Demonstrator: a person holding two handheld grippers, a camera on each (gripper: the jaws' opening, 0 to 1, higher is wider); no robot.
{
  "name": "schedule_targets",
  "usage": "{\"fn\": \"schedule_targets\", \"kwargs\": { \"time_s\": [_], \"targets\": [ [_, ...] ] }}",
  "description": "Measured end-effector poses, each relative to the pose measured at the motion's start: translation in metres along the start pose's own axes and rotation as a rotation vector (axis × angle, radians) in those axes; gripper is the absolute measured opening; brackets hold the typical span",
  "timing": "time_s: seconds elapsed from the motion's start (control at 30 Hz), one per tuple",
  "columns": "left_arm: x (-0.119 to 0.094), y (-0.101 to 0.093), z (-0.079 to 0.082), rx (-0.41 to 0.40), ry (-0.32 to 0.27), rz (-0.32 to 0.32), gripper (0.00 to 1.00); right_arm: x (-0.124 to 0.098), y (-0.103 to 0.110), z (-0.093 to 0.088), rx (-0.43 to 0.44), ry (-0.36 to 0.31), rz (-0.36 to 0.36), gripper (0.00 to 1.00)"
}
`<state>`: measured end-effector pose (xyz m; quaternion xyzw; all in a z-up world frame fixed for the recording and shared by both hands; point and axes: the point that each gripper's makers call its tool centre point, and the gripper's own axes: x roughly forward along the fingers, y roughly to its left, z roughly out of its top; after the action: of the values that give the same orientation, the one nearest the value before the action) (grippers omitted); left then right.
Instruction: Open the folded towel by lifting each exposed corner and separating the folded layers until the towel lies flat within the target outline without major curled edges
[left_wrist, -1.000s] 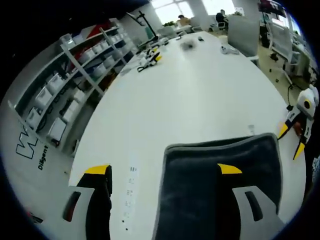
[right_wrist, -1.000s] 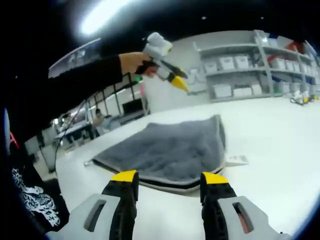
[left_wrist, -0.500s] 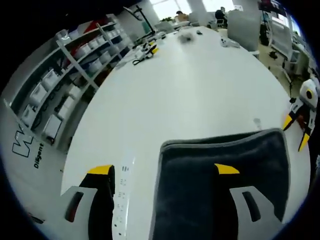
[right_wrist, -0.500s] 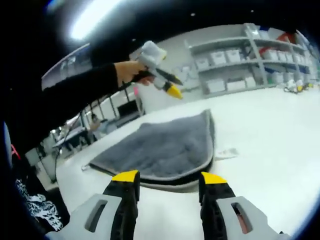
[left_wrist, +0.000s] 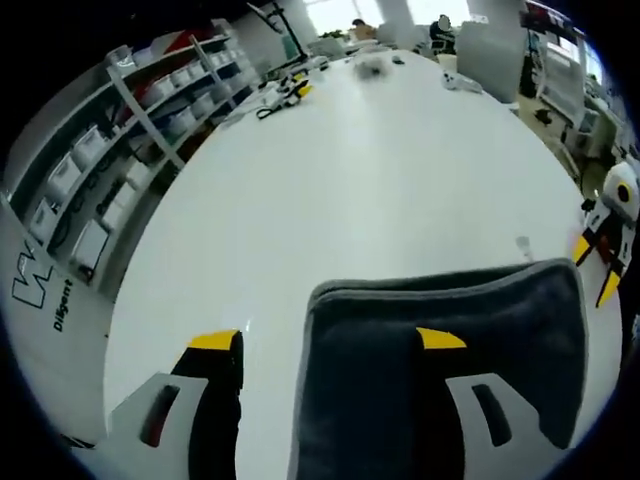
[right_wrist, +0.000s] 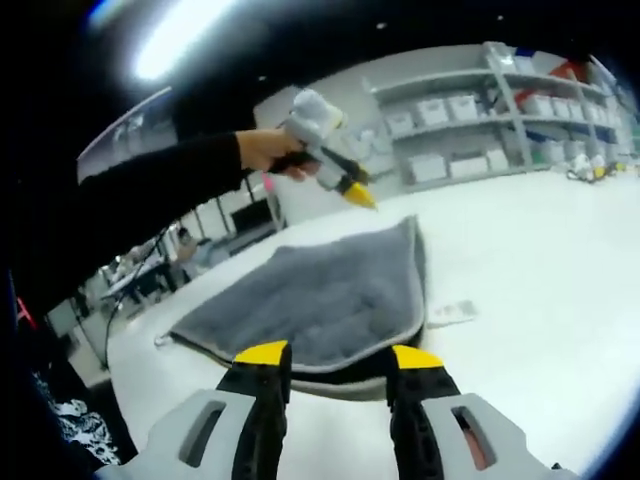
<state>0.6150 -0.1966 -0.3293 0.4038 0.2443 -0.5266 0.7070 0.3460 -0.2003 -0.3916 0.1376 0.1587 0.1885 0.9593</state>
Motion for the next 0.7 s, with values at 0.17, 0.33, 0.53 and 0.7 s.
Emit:
{"fn": "schedule_targets", "kwargs": {
  "time_s": [0.17,0.33,0.53,0.7],
  "targets": [
    [0.026,0.002,-0.001,0.023,0.002,-0.012,0.57,0.006,-0.006,0.001,-0.009,0.011,-0.016,0.3],
    [0.043,0.012,-0.011,0.005,0.045,0.004,0.52,0.007,-0.007,-0.002,-0.04,0.027,-0.031,0.28],
    [0.052,0.015,-0.001,-0.048,0.003,-0.028,0.47,0.007,-0.011,0.0,-0.017,0.02,-0.035,0.27],
    [0.064,0.022,-0.009,0.057,0.042,0.032,0.39,0.005,-0.009,-0.002,-0.024,0.019,-0.037,0.27]
  ]
}}
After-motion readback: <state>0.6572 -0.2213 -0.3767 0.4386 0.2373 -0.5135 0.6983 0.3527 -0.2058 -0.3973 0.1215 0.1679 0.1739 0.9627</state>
